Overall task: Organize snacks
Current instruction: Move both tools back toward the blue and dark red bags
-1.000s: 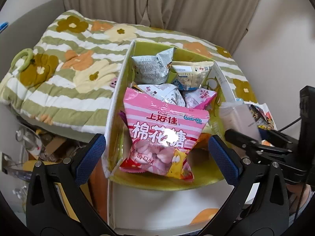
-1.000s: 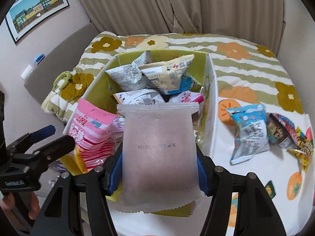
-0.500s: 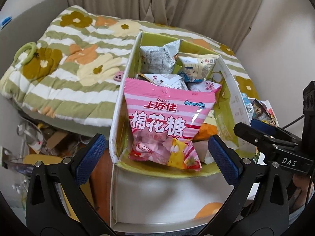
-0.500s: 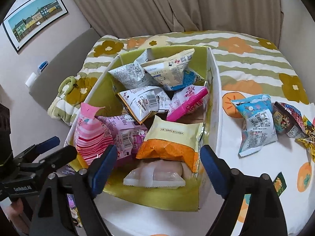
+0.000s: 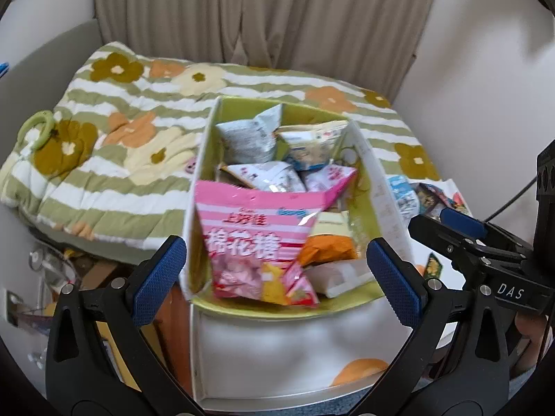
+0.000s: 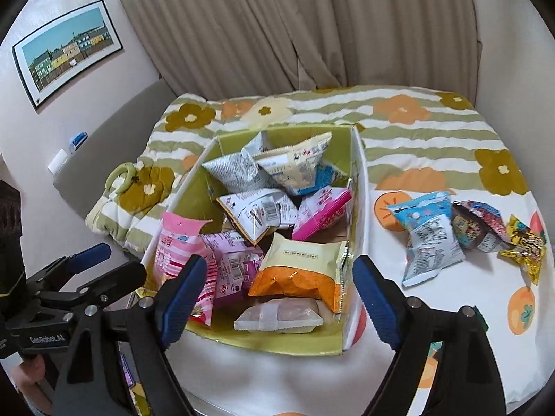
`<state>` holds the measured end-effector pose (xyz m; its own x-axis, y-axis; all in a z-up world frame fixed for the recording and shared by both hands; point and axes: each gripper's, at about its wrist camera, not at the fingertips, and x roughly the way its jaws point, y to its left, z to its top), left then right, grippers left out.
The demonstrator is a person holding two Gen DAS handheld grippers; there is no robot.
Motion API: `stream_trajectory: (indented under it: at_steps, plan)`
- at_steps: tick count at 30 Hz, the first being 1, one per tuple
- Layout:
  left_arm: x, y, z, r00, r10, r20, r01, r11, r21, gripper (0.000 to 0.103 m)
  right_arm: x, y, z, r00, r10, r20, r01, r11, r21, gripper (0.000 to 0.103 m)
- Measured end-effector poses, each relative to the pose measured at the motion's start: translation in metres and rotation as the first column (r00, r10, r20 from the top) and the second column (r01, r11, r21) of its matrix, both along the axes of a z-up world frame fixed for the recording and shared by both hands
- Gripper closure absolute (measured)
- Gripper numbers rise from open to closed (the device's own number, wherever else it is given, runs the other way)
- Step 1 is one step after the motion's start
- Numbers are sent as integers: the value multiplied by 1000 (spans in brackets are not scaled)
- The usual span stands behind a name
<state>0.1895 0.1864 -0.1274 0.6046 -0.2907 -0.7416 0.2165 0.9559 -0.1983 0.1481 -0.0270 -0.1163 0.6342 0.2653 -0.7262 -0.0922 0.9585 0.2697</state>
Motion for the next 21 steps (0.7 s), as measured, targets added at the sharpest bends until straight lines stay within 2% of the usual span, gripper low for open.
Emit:
stream_trajectory:
  at_steps: [1, 3, 4, 5, 14, 21]
  plan:
    - [-2, -4, 3, 1000, -13, 7, 13, 1000, -4, 0, -4, -3, 3, 1000, -12, 7, 12, 1000, -4, 20]
    - [-4, -12, 7, 999, -40, 17, 40, 999, -12, 0, -11, -7, 7, 999, -32, 18, 33, 999, -16, 11]
    - [-5, -17, 8, 998, -54, 20, 54, 998, -17, 0, -17, -13, 10, 998, -48, 26, 49, 998, -25, 3]
    - [-6, -21, 9, 998, -65, 23, 65, 998, -21, 0, -20, -17, 11, 998, -60, 33, 61, 998, -29, 2]
    - [-13, -88, 19, 985, -168, 42, 170, 985, -43, 0, -50, -94, 23, 978, -202, 61, 205, 978, -42, 2]
    - [-8, -171, 20, 978, -205, 32, 206, 977, -54, 0, -51, -167, 35, 973, -222, 66, 226, 973, -52, 2]
